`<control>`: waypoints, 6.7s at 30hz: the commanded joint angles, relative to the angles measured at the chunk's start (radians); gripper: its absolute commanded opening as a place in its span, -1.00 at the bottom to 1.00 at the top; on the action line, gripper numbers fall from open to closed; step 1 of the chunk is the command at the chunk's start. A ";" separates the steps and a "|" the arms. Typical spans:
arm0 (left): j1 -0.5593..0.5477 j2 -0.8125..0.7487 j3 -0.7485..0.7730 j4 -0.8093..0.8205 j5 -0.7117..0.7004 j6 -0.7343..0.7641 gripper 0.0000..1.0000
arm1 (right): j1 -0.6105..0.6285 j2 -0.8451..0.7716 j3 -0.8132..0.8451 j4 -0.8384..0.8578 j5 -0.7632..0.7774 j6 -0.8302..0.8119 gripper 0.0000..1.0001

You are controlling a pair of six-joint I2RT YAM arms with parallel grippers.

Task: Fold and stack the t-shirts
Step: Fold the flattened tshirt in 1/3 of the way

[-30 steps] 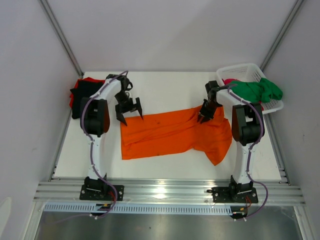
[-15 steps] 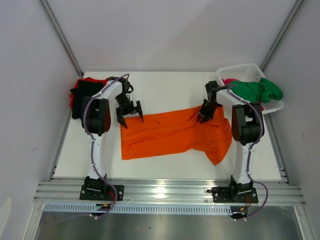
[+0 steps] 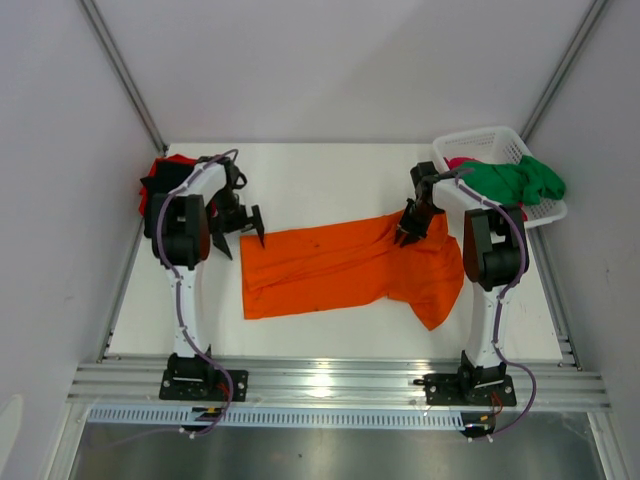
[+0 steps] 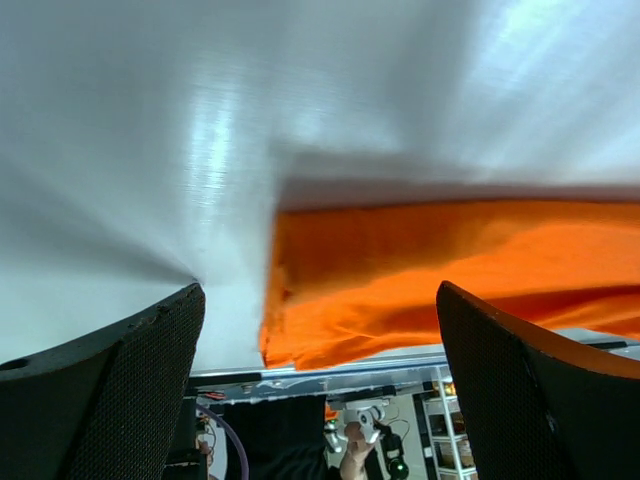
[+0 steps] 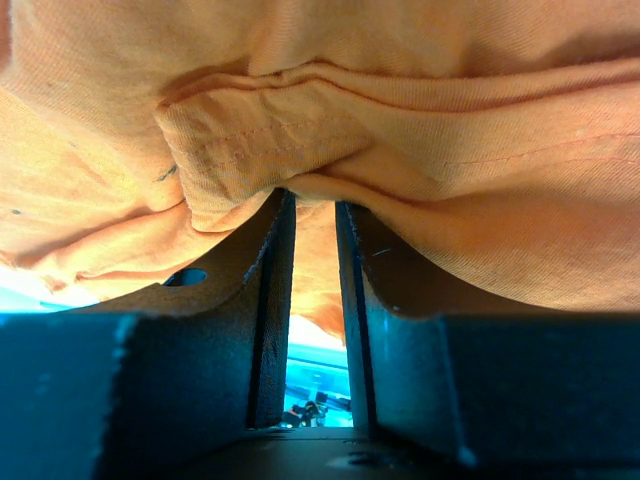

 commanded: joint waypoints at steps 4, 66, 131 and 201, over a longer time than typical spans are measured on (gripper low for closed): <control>0.043 -0.037 -0.028 0.023 -0.005 0.037 0.98 | -0.003 0.056 -0.013 0.007 0.066 -0.038 -0.50; -0.029 0.021 0.098 -0.020 0.049 0.063 0.96 | -0.009 0.081 0.033 0.013 0.036 -0.032 -0.50; -0.006 -0.073 0.050 0.070 0.285 0.038 0.95 | -0.001 -0.352 -0.093 0.168 0.223 -0.076 -0.39; 0.039 0.070 0.167 -0.045 0.092 0.071 0.95 | -0.044 -0.162 0.119 0.012 0.313 -0.069 -0.43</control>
